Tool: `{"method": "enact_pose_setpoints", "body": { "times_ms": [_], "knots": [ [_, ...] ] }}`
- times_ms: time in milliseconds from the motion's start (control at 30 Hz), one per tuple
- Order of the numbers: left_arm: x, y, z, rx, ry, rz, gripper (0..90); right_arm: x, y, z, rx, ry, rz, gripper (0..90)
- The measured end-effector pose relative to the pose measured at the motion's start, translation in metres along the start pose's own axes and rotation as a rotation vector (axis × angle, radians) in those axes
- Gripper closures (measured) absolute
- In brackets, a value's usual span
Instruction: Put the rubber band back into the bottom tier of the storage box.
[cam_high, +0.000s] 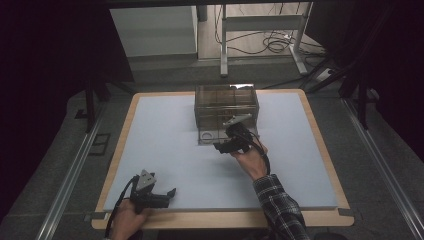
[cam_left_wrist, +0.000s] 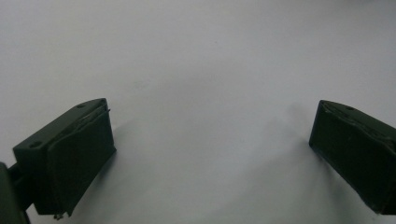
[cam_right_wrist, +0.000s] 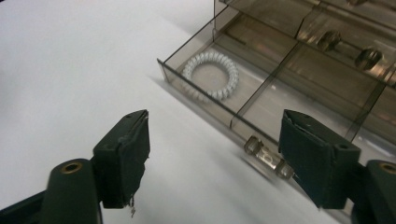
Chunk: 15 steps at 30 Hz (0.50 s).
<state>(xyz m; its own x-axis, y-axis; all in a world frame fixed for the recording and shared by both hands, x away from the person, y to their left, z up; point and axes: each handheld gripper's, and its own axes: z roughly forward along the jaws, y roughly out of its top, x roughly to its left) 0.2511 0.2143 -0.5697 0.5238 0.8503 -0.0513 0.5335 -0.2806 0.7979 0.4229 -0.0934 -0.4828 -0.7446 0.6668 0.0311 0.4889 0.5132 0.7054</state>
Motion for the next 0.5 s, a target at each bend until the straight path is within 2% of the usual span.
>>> {"method": "enact_pose_setpoints", "body": {
  "times_ms": [300, 500],
  "knots": [
    [0.000, 0.000, 0.000, -0.002, -0.001, -0.002, 0.0, -0.001, -0.009, -0.010, 0.005, 0.020, 0.003, 18.8],
    [0.000, 0.000, 0.000, -0.002, 0.000, -0.001, 0.0, -0.002, -0.016, -0.018, 0.014, 0.011, 0.007, 15.4]
  ]
}}
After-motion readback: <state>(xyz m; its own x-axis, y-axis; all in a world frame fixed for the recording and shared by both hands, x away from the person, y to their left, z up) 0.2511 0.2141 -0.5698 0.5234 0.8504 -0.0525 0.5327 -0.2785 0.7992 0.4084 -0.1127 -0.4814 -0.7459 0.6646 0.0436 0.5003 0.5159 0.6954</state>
